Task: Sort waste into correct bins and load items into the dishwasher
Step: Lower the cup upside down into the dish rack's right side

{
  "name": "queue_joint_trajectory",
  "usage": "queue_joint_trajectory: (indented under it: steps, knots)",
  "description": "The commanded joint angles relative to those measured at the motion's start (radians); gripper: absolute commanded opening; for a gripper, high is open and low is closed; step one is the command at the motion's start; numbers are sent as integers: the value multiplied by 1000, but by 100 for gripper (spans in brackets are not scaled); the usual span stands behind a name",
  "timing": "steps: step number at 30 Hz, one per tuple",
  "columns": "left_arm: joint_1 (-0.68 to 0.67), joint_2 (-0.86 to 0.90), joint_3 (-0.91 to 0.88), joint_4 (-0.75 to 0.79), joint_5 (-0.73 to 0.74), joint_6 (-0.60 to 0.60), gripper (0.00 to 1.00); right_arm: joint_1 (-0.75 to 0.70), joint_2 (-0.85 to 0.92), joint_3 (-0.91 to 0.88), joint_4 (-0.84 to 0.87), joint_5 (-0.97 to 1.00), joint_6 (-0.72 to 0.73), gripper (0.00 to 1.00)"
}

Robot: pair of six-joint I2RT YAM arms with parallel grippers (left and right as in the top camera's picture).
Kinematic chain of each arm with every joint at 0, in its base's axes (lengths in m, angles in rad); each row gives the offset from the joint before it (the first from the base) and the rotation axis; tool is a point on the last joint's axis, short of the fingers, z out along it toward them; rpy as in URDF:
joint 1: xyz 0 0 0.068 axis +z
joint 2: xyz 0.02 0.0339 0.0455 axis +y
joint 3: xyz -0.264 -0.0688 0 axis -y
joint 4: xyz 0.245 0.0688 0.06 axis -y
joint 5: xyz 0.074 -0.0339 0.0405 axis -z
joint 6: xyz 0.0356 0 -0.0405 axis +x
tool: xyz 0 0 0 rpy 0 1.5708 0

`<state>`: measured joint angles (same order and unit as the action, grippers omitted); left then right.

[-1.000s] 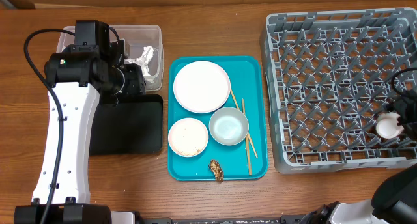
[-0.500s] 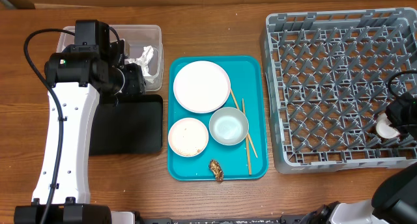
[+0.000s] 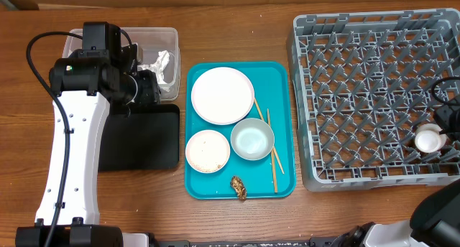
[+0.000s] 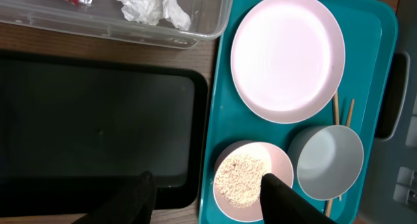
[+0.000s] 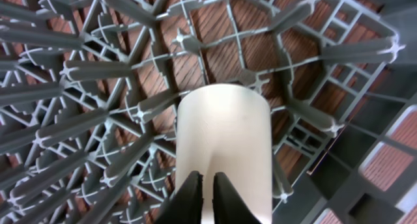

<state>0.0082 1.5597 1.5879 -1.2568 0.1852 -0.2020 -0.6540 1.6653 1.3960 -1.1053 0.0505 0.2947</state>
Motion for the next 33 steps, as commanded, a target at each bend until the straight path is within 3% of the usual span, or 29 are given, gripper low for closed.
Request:
queue_joint_trajectory:
  steps: [1,11,33]
  knots:
    - [-3,-4,14,3,-9,11,54,-4,-3,6,-19,-64,5,4]
    - [-3,-4,14,7,-9,11,54,-4,-8,48,-169,-53,-13,4]
    - [-3,-4,14,5,-9,11,54,-4,-2,8,-150,-15,-5,4]
